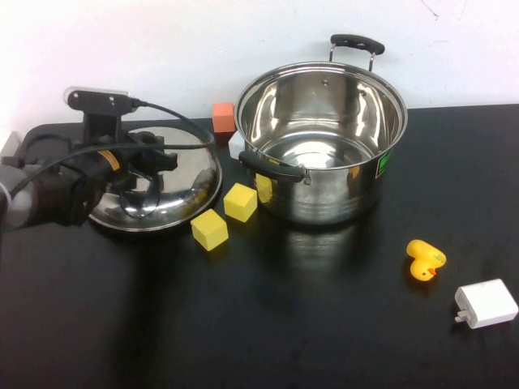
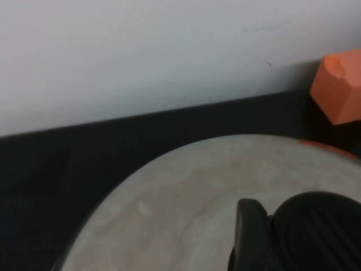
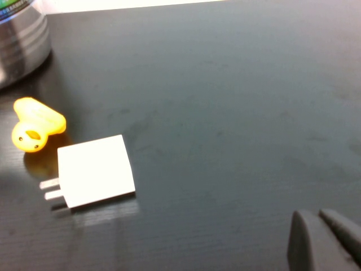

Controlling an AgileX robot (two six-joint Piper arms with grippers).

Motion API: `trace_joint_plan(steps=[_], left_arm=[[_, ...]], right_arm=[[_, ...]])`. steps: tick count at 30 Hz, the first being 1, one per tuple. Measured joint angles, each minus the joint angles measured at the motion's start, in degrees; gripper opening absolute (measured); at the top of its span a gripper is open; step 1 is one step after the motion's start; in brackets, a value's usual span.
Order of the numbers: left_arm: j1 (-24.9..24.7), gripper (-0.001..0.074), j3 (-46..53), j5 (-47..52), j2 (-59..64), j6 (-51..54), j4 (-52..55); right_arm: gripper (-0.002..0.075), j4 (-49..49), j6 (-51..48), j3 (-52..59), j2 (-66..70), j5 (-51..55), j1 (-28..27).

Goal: Cover the pot
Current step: Pick up the pot lid, then place the pot lid on the pot

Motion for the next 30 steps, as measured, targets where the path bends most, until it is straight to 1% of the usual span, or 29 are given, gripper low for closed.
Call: trace_joint_plan(steps=[5,10,14,17,22,25,27,30], left_arm=[[0.0,0.0323,0.11,2.97,-6.3,1.19,-0.1],[-0.41,0.0323,-2.49,4.93,-12.05,0.97,0.0],[-2.32,0.0323,-5.84,8.14,-14.42,0.97,0.58],[-5.86,0.0323,-8.6,10.53,-14.85,0.64,0.65],[-15.08,0.0323,-11.96,11.16,-14.33,0.12,2.24],[-19.27,0.0323,-14.87,11.16,-12.3,-0.29,3.37],[-20.89,0.0323,-16.91,11.06,-10.79,-0.39,3.59],[-22.04,0.0323,-19.77,10.95,-8.38,-1.36,3.72]], right_arm=[[-0.0002,0.0,0.0,0.0,0.0,0.0,0.0],[-0.0002,0.0,0.0,0.0,0.0,0.0,0.0],[-0.0002,0.0,0.0,0.0,0.0,0.0,0.0],[-0.0002,0.0,0.0,0.0,0.0,0.0,0.0],[-0.0002,0.0,0.0,0.0,0.0,0.0,0.0],[-0.0002,0.0,0.0,0.0,0.0,0.0,0.0],[-0.0002,0.0,0.0,0.0,0.0,0.0,0.0],[-0.0002,0.0,0.0,0.0,0.0,0.0,0.0]])
